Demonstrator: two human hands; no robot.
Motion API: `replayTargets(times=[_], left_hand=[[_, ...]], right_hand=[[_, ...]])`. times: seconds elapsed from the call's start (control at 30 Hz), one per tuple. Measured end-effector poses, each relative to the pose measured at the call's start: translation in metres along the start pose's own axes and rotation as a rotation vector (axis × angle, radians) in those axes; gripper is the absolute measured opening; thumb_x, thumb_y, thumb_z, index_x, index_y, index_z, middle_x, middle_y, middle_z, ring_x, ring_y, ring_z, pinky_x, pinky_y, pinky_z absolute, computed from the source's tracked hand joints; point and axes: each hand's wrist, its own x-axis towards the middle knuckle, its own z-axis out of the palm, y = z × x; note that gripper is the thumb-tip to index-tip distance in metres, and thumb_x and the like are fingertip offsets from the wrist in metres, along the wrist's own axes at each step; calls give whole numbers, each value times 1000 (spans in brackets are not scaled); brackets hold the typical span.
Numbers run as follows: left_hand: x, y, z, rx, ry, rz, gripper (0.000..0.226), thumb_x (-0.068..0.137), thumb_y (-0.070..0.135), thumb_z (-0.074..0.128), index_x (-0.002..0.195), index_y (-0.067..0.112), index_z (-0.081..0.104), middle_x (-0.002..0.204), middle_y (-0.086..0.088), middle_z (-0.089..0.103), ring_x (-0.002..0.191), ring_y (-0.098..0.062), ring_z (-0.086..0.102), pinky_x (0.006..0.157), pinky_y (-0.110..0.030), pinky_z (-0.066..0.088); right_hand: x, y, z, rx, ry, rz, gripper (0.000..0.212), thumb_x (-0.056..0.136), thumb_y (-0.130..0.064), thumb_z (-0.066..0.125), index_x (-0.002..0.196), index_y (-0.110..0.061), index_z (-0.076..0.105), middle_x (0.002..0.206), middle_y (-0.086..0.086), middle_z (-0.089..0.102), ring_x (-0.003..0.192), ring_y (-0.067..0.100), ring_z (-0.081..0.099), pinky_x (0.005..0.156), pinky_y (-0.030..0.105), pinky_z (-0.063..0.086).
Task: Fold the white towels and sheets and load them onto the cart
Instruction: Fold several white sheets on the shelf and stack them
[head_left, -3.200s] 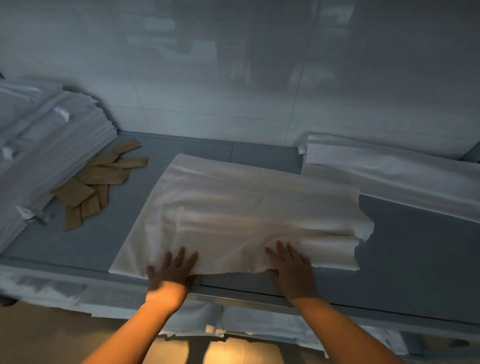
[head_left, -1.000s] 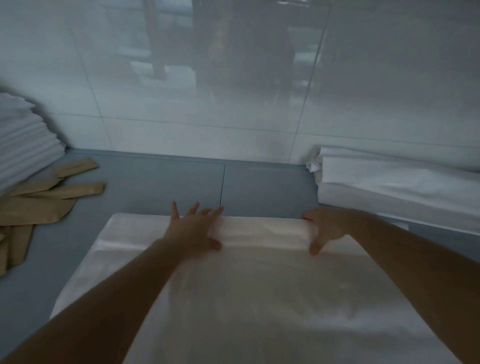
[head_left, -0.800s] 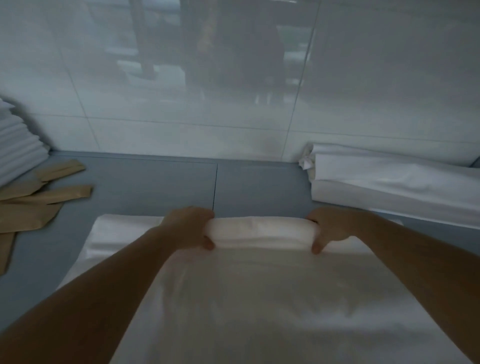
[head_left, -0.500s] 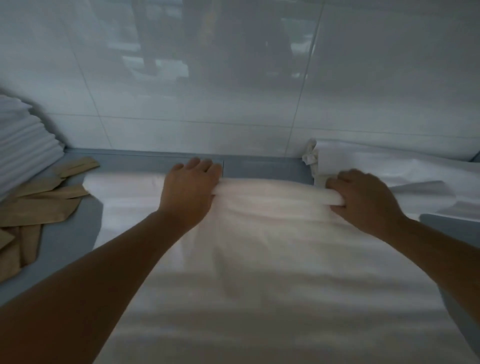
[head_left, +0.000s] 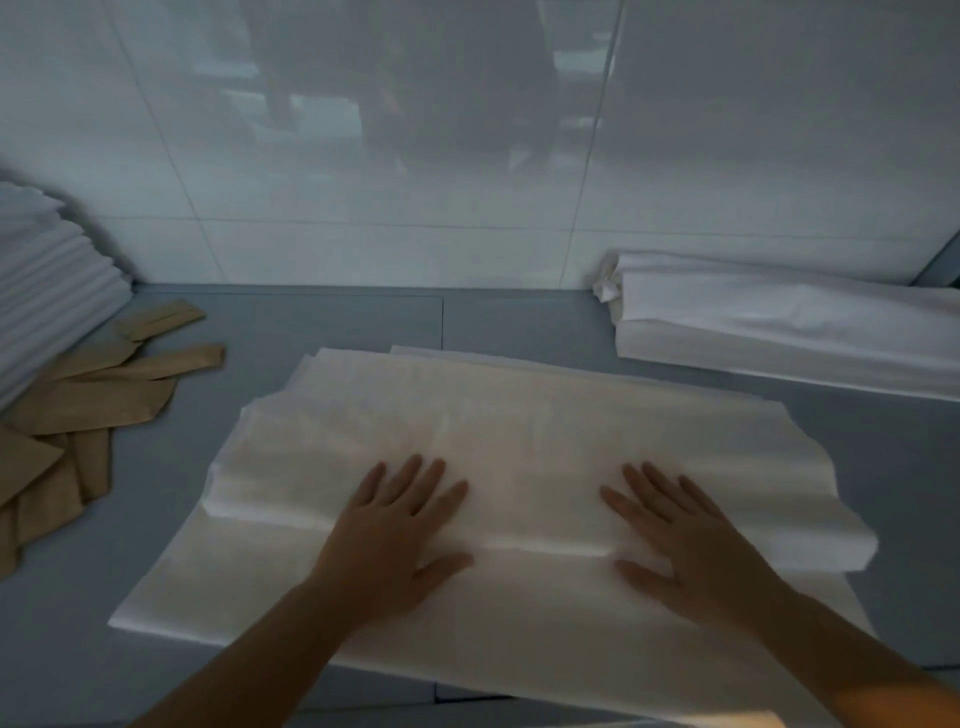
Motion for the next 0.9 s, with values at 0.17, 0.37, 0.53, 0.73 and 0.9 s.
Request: replayTargets(times=[0.17, 0.37, 0.53, 0.73, 0.9], left_hand=[[64, -15, -3, -127, -154, -152, 81, 81, 73, -9, 151, 37, 8, 161, 3, -1, 148, -19, -5, 118, -49, -1], [67, 0, 25, -62, -154, -286, 82, 77, 76, -9, 150, 40, -1, 161, 6, 0, 148, -21, -8, 113, -54, -12], [23, 24, 11, -80, -76, -274, 71, 87, 70, 14, 144, 36, 38, 151, -1, 37, 141, -33, 31, 112, -58, 12], [57, -31, -15, -164, 41, -257, 66, 79, 73, 41, 131, 33, 49, 132, 2, 51, 123, -23, 46, 101, -46, 32], [126, -79, 8, -210, -371, -228, 116, 60, 87, 53, 152, 32, 7, 161, 8, 2, 148, -18, -3, 114, -59, 3]], right_hand=[[51, 2, -17, 184, -22, 94, 65, 86, -72, 0, 145, -49, 12, 158, -12, -6, 147, 9, -9, 118, 36, -1], [94, -21, 3, 12, -86, 153, 58, 94, -63, 11, 148, -48, -2, 160, -10, -4, 148, 13, -2, 118, 48, 2], [61, -42, 1, 33, 42, 68, 63, 89, -68, 11, 143, -44, 35, 149, -4, 40, 133, 24, 43, 108, 48, 33], [113, 8, -28, 135, -26, 108, 67, 83, -64, 54, 141, -37, 38, 140, -2, 40, 129, 20, 39, 104, 36, 36], [161, 37, -26, 86, -280, 177, 106, 66, -63, 74, 150, -33, 18, 152, 6, 22, 141, 26, 21, 115, 41, 23]])
